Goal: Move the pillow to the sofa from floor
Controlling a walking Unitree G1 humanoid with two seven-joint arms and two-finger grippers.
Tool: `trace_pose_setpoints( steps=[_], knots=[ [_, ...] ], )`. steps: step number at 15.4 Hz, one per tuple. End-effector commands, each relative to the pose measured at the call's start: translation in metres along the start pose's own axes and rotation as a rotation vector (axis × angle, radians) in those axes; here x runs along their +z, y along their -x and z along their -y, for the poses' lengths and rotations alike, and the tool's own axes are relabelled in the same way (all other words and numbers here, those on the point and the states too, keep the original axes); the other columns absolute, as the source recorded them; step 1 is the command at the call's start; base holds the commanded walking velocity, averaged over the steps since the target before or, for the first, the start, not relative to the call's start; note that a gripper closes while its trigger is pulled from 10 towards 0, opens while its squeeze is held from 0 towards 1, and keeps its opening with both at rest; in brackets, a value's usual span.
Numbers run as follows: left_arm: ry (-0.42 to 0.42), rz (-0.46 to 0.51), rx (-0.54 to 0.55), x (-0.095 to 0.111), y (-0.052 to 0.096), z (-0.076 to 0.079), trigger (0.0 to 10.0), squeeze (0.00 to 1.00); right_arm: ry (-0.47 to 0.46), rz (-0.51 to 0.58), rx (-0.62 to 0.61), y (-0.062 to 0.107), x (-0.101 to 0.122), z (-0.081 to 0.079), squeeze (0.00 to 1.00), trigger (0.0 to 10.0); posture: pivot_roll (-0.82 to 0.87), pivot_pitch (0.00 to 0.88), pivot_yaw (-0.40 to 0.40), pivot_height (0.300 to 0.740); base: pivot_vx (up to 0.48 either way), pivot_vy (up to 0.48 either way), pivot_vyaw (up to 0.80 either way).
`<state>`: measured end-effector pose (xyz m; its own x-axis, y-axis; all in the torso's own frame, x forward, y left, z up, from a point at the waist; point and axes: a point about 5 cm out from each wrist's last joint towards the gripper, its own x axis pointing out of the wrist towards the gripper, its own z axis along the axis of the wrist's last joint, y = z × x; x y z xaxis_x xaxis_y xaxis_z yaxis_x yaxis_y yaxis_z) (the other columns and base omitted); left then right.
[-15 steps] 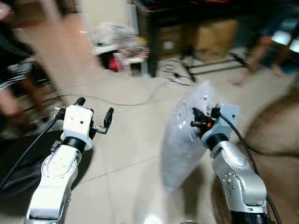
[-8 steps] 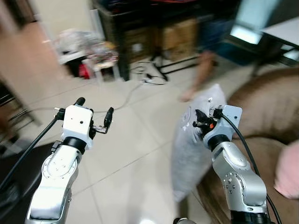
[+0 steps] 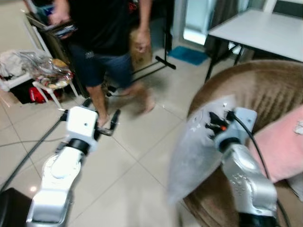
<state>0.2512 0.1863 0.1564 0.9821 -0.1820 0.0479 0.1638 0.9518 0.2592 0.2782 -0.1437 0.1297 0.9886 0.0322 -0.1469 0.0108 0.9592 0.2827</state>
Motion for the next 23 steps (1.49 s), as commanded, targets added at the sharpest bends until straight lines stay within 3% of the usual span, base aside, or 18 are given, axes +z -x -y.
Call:
trace_pose_setpoints(
  steps=[1, 14, 18, 23],
  knots=[
    [0.007, 0.003, -0.011, 0.001, -0.001, 0.003, 10.0, 0.0, 0.01, 0.061, 0.021, 0.001, 0.012, -0.003, 0.0, 10.0, -0.1, 0.0, 0.076, 0.74, 0.24, 0.0, -0.8],
    [0.012, -0.002, -0.013, 0.0, 0.001, 0.004, 10.0, 0.0, 0.016, 0.077, 0.067, 0.001, 0.014, -0.01, 0.0, 10.0, -0.1, 0.0, 0.073, 0.74, 0.018, 0.0, -0.8],
    [0.017, 0.001, -0.003, 0.0, 0.001, 0.002, 10.0, 0.0, 0.054, 0.082, 0.15, 0.001, 0.014, -0.023, 0.0, 10.0, -0.09, 0.0, 0.07, 0.74, 0.061, 0.0, 0.0],
    [0.022, 0.002, 0.005, 0.001, 0.001, 0.002, 10.0, 0.0, 0.07, 0.083, 0.16, 0.0, 0.015, -0.023, 0.0, 10.0, -0.09, 0.0, 0.07, 0.74, 0.275, 0.0, 0.0]
  ],
)
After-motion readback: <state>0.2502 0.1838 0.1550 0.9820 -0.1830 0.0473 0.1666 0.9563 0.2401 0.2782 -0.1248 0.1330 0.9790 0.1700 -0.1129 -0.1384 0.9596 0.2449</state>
